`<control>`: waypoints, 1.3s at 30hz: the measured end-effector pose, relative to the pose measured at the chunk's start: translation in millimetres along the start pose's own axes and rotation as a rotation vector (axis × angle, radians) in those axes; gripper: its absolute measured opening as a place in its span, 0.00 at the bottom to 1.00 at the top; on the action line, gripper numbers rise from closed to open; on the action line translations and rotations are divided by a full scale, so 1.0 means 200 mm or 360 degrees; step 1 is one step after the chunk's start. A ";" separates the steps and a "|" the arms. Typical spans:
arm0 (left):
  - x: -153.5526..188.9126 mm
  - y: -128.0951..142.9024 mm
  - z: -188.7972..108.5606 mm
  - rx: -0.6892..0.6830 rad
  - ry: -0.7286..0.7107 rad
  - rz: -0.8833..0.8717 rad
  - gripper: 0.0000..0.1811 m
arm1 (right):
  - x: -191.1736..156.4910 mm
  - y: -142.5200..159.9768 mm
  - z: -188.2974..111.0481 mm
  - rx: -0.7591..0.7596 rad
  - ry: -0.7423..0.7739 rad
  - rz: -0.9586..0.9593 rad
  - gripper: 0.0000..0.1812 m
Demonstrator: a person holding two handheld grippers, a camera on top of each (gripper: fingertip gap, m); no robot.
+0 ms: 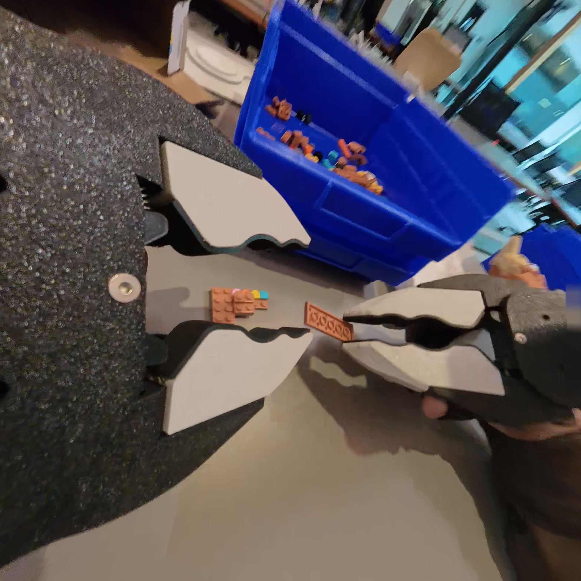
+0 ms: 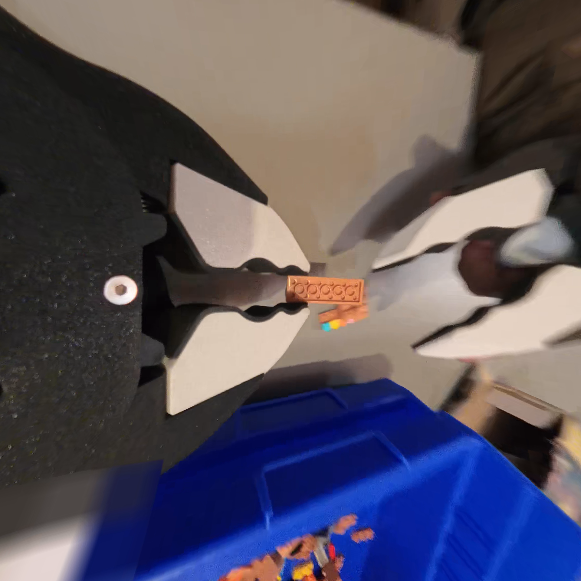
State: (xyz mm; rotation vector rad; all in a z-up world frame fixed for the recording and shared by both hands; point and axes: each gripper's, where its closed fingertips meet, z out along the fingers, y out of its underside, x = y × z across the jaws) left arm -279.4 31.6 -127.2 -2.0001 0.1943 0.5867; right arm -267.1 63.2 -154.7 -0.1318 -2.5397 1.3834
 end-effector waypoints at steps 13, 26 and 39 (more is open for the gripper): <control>-0.05 -0.24 -0.11 0.0414 -0.0197 0.0076 0.25 | 0.02 -0.53 -0.48 0.1473 -0.0597 0.0636 0.09; -0.30 -0.44 -0.26 0.0685 -0.0043 -0.0696 0.22 | 0.33 -0.61 -0.42 0.0744 0.1123 -0.0617 0.09; -0.47 -0.39 -0.24 0.1042 0.0411 -0.1695 0.25 | 0.41 -0.66 -0.23 -0.0066 0.2366 -0.2337 0.08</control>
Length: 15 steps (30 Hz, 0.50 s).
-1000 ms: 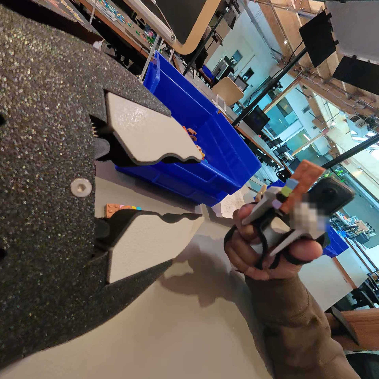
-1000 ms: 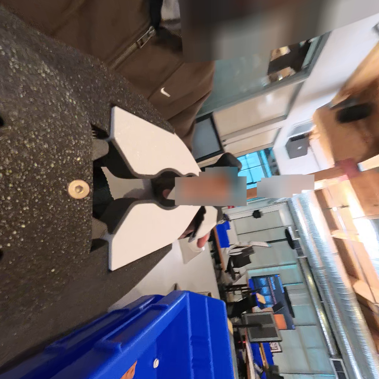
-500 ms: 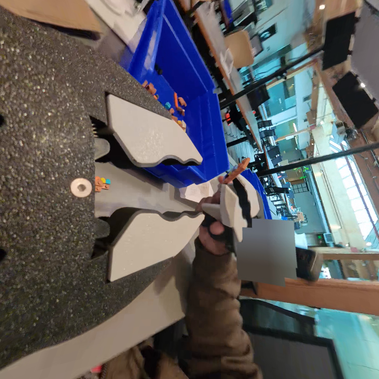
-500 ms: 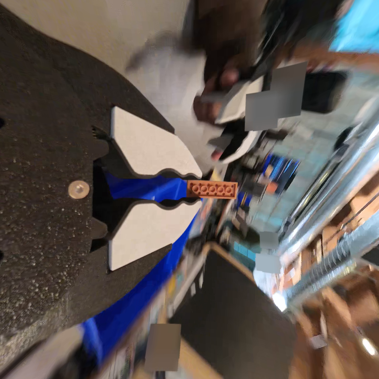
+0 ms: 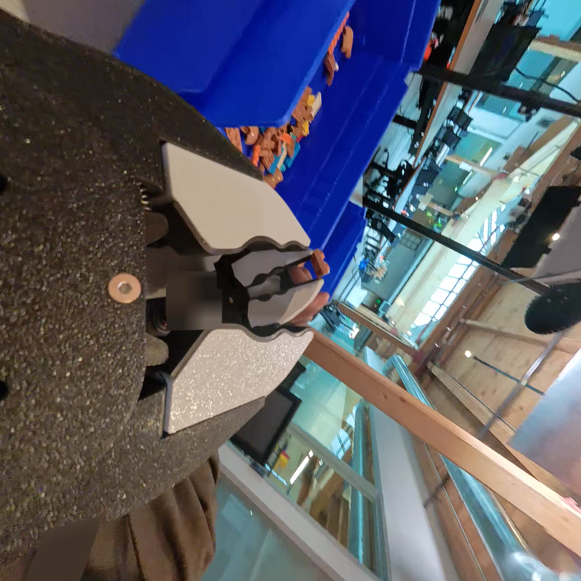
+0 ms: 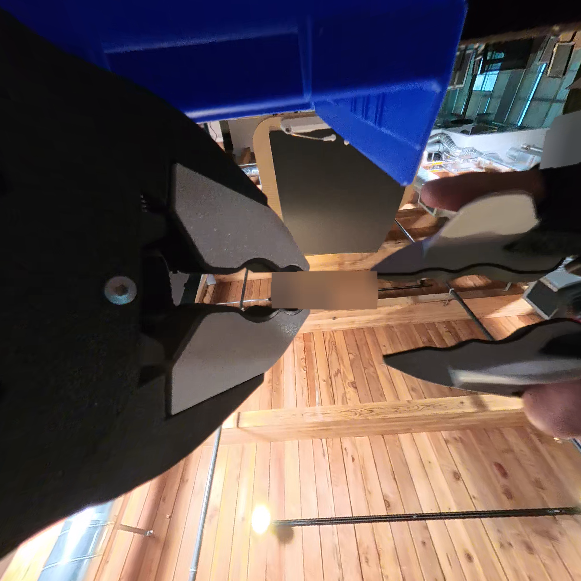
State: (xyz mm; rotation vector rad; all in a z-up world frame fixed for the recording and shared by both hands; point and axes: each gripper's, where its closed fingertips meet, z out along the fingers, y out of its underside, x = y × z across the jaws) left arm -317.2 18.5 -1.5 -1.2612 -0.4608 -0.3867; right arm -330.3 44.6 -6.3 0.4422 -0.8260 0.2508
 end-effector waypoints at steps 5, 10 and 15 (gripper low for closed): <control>-0.01 0.08 0.03 -0.0073 -0.0043 0.0069 0.26 | 0.02 -0.09 -0.02 0.0070 0.0045 -0.0068 0.09; -0.03 0.06 0.02 0.0006 -0.0062 0.0066 0.26 | 0.06 -0.14 -0.03 0.0116 0.0084 -0.0088 0.09; -0.03 0.06 0.02 0.0045 -0.0020 0.0050 0.18 | 0.06 -0.15 -0.04 0.0137 0.0089 -0.0116 0.09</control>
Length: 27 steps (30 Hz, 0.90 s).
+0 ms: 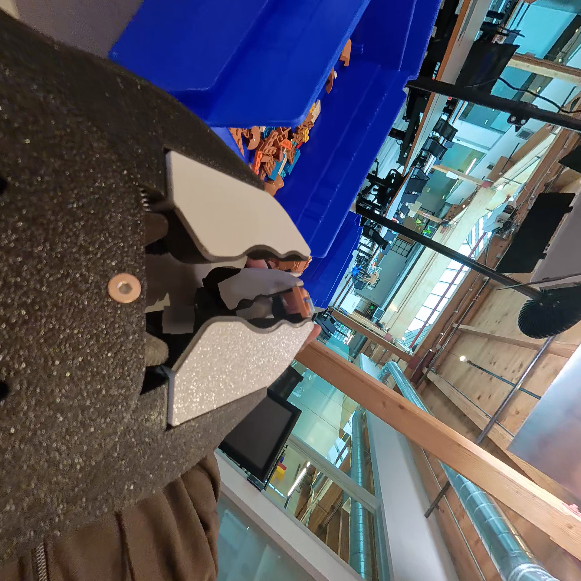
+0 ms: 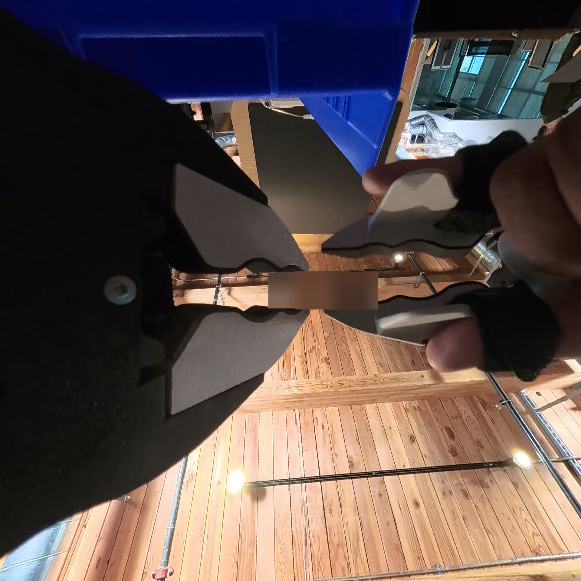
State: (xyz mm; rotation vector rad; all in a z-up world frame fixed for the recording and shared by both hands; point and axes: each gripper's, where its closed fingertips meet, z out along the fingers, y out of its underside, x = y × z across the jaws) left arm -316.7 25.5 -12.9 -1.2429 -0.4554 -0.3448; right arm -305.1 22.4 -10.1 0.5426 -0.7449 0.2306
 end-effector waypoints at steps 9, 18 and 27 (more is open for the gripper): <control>0.04 -0.01 -0.01 0.0054 0.0004 0.0348 0.09 | 0.00 -0.02 -0.01 0.0037 0.0004 0.0022 0.09; 0.08 -0.03 -0.06 0.0098 -0.0072 0.1254 0.09 | 0.01 -0.03 -0.06 0.0224 -0.0363 0.1035 0.14; 0.04 0.02 -0.08 -0.0017 -0.0060 0.2123 0.09 | 0.00 -0.03 -0.07 0.0479 -0.1252 0.2392 0.22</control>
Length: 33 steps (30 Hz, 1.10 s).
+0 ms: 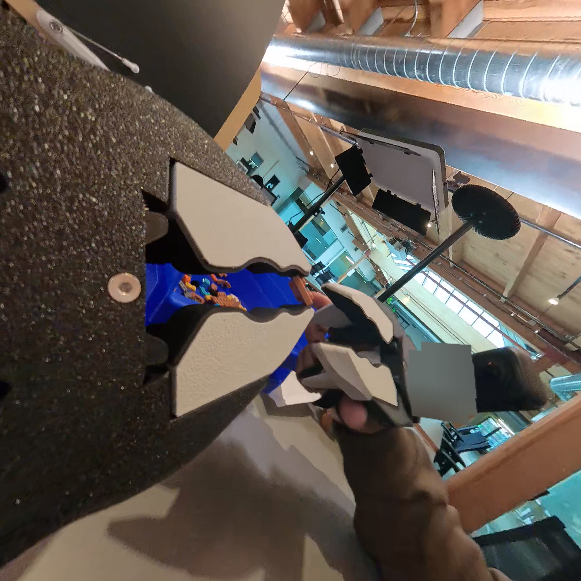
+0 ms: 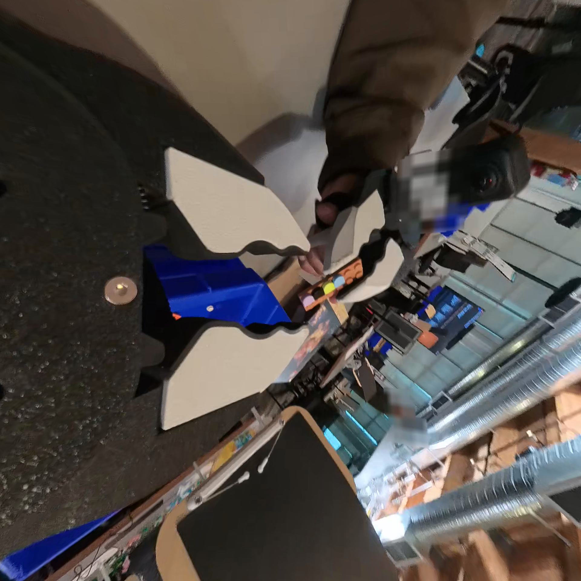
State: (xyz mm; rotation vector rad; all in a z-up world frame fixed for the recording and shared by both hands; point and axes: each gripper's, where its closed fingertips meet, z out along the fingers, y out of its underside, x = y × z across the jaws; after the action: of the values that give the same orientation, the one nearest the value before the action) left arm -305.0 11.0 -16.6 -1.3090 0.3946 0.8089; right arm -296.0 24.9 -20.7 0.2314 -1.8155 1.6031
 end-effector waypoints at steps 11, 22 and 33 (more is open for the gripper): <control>-0.23 0.19 0.02 -0.0108 -0.0176 -0.0314 0.09 | 0.21 0.29 0.04 -0.0732 0.0076 0.0183 0.16; -0.24 0.28 -0.05 -0.0267 -0.0364 -0.0299 0.09 | 0.25 0.52 0.01 -0.1053 0.0599 0.0134 0.09; -0.26 0.36 -0.11 -0.0223 -0.0428 -0.0374 0.09 | 0.34 0.71 -0.05 -0.1803 0.0268 -0.0144 0.02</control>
State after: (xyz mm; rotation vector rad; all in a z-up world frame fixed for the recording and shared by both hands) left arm -387.1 -23.0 -37.4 -1.3255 -0.0306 0.8105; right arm -422.2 85.5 -94.7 -0.3264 -2.2222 0.3411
